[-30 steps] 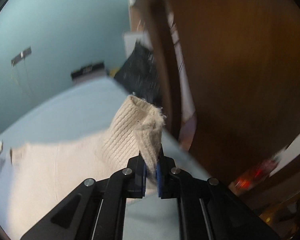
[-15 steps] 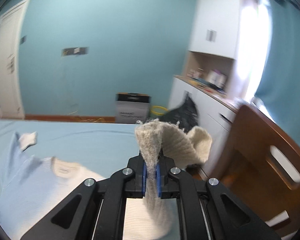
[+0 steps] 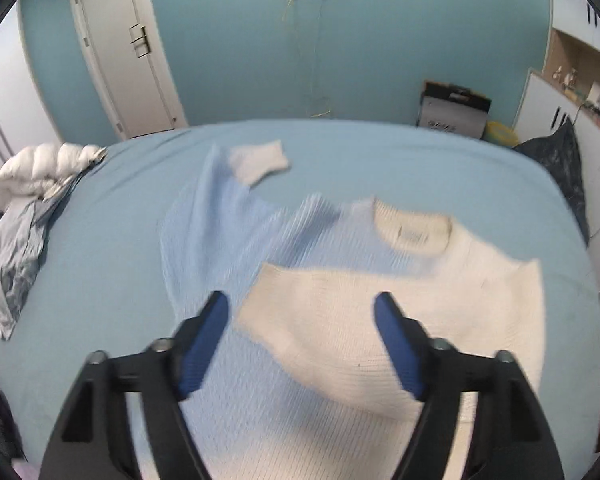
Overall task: Fold small clothes
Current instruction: 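Carry the cream sleeve across the sweater body toward the blue side with the right gripper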
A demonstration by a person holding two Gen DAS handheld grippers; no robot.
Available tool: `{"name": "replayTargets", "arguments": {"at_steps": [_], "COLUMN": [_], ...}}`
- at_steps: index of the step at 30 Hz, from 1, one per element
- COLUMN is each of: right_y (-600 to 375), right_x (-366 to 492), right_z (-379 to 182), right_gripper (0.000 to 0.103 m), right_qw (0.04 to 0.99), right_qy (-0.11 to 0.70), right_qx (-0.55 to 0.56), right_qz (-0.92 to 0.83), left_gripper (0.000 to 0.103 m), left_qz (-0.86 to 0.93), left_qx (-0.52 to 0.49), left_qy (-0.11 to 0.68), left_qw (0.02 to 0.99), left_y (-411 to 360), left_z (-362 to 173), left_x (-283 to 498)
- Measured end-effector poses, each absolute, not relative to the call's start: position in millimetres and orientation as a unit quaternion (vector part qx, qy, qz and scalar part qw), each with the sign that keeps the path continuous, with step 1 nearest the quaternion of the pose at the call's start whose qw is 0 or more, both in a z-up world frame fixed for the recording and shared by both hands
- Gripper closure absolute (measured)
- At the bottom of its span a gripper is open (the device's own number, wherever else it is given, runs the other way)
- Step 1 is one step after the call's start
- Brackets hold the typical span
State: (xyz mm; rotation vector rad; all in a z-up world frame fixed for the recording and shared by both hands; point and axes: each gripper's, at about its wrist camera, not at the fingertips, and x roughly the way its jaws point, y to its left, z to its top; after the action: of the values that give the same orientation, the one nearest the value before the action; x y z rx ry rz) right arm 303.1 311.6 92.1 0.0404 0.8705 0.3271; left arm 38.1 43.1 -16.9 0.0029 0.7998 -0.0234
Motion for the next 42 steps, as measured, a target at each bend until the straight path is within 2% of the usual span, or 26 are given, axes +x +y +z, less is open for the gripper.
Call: {"name": "replayTargets", "arguments": {"at_steps": [5,12,16,20,24,26,27,30,33,36,42], "right_y": [219,42,-6,-71,-117,-121,-122,-111,-79,-10,105], "right_x": [285,258,256,259,242,235,234,233,206,203,204], "right_z": [14,-80,-104,-104,-126,-128,-129,-110,-70,-43,-40], "right_gripper": [0.027,0.027,0.027,0.028,0.025,0.014,0.012,0.012,0.012,0.012,0.012], "right_qw": [0.877,0.834,0.826,0.83,0.829,0.835,0.832,0.814,0.849,0.879,0.879], "right_qy": [0.473,0.549,0.559,0.529,0.522,0.519,0.527,0.556,0.487,0.455,0.436], "right_qx": [-0.04,-0.021,0.025,0.066,0.133,0.093,0.079,0.02,-0.081,-0.128,-0.149], "right_qz": [0.075,-0.048,-0.072,-0.165,-0.149,-0.156,-0.155,-0.165,-0.19,-0.065,0.121], "left_gripper": [0.0,0.0,0.0,0.0,0.0,0.0,0.0,0.0,0.0,0.0,0.0], "left_qz": [-0.018,-0.017,-0.011,-0.008,-0.009,-0.01,-0.009,-0.007,-0.008,-0.006,-0.005], "left_qx": [0.01,0.009,0.013,0.017,0.014,0.01,0.009,0.007,0.002,-0.004,-0.019], "left_qy": [0.386,0.394,0.403,0.408,0.407,0.406,0.405,0.402,0.398,0.396,0.399], "left_qw": [0.922,0.919,0.915,0.913,0.913,0.914,0.914,0.916,0.917,0.918,0.917], "left_y": [39,39,39,38,39,40,40,41,44,47,54], "left_z": [-16,-20,-25,-27,-25,-23,-22,-19,-16,-15,-17], "left_x": [37,41,44,46,46,45,45,44,45,42,42]}}
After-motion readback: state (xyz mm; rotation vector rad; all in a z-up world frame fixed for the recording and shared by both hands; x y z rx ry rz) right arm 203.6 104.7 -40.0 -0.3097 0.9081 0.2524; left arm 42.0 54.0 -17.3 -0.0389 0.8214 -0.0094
